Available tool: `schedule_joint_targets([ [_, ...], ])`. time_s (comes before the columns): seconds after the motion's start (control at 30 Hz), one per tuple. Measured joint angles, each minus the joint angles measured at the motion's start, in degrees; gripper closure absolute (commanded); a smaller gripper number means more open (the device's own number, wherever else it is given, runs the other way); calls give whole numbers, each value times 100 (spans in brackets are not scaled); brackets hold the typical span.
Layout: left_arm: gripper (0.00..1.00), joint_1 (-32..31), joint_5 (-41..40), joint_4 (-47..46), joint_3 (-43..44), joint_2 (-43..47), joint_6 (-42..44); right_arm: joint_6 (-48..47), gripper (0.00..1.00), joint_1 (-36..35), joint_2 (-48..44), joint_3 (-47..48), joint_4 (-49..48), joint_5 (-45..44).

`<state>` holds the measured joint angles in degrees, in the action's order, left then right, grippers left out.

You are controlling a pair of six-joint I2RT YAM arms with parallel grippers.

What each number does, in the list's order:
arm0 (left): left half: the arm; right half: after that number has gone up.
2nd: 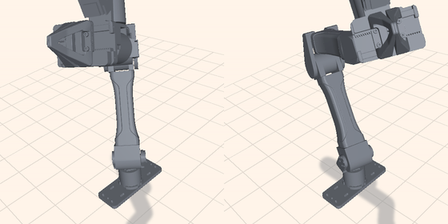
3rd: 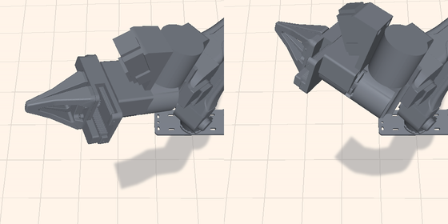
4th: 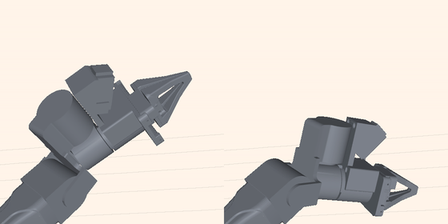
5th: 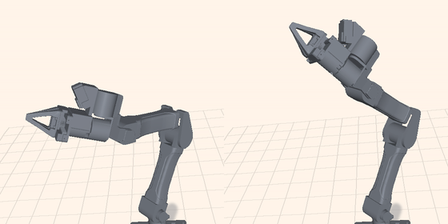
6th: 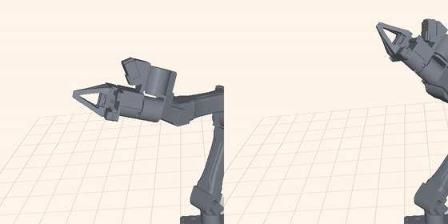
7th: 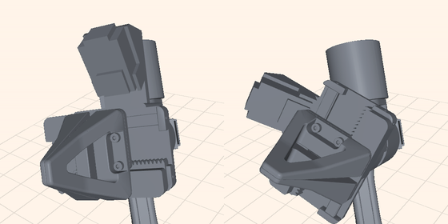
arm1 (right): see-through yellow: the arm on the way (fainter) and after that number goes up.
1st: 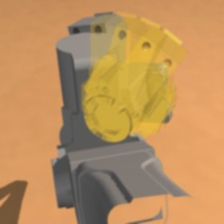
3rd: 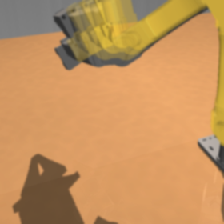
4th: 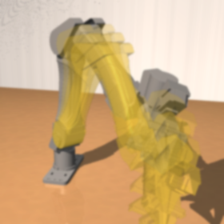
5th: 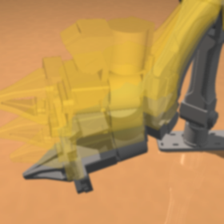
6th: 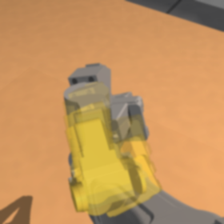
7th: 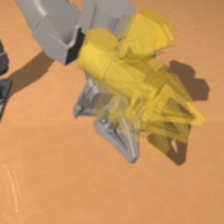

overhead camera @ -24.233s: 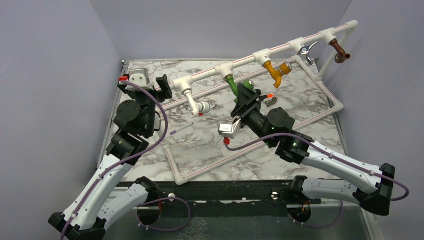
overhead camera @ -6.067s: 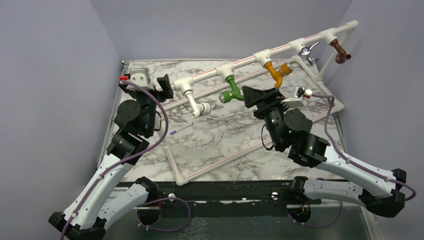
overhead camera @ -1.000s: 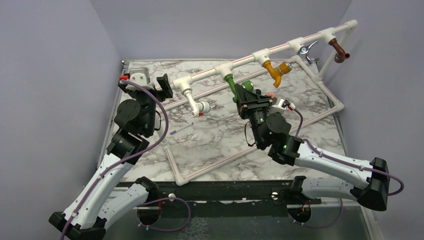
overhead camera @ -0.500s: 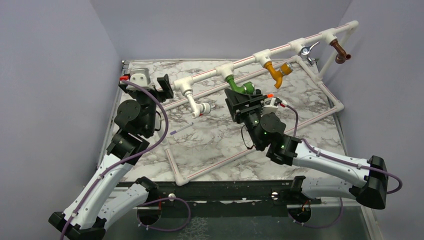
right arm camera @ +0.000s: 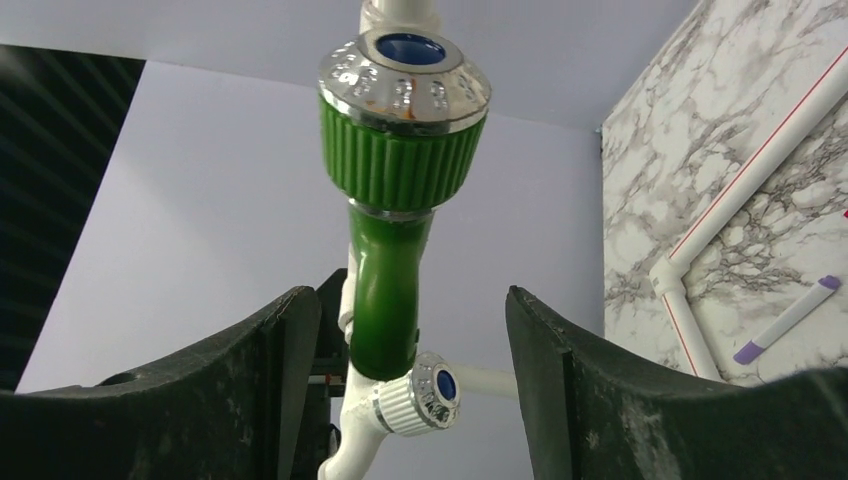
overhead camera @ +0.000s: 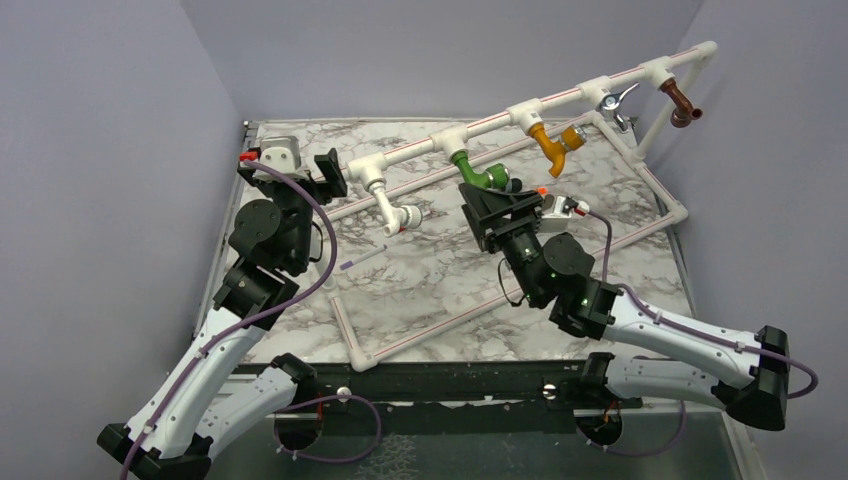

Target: Install the water faucets

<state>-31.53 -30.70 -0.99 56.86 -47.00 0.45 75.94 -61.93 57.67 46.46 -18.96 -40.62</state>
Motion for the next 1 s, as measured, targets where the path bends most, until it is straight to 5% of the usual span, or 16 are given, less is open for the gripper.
schedule_joint_targets([
  [0.53, 15, 0, 0, 0, 0, 0, 0, -1803, 28, 0, -999, -96, 579, 144],
  [1.0, 15, 0, 0, 0, 0, 0, 0, -5976, 28, 0, -1731, -61, 713, 667],
])
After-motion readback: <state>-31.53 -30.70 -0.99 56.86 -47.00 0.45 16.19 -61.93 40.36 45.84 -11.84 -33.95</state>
